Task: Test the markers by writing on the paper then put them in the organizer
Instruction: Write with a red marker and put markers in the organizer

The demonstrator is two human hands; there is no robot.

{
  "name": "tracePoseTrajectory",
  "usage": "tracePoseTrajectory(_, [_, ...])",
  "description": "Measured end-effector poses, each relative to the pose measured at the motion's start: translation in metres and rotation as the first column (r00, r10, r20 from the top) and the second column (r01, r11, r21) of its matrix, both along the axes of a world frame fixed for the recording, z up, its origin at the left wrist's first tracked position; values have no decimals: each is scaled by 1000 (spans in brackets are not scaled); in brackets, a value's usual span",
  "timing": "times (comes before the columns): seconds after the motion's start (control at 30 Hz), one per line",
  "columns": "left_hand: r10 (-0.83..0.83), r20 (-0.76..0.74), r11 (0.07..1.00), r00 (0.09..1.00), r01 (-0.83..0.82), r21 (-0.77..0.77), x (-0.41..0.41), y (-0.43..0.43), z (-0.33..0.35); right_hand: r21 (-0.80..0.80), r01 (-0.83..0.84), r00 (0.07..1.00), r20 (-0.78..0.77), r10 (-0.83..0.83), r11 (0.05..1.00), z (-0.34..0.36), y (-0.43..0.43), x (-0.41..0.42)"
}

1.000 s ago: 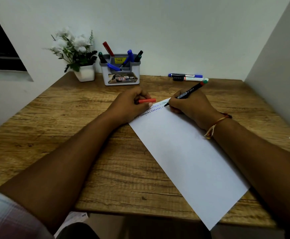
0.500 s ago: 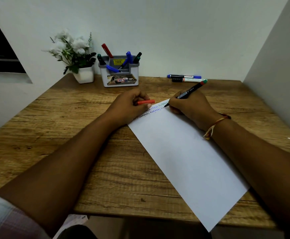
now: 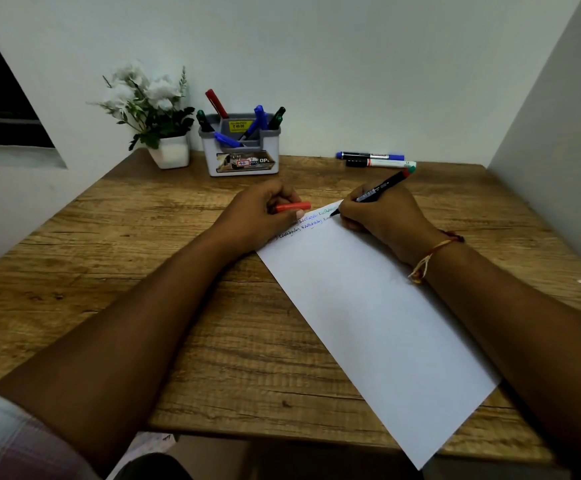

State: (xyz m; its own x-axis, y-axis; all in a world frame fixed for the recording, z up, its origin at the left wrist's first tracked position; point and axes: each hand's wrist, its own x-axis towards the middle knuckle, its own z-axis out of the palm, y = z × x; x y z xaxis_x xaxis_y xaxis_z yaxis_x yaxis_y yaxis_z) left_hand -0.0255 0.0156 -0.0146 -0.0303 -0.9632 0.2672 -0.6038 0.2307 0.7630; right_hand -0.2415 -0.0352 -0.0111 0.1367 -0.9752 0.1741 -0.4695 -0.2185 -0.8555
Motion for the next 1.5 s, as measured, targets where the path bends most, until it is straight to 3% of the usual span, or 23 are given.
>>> tracePoseTrajectory(1.5, [7,-21,1000,1000,-6,20,-1,1,1,2,52,997,-55,-52,999,2,-1,-2])
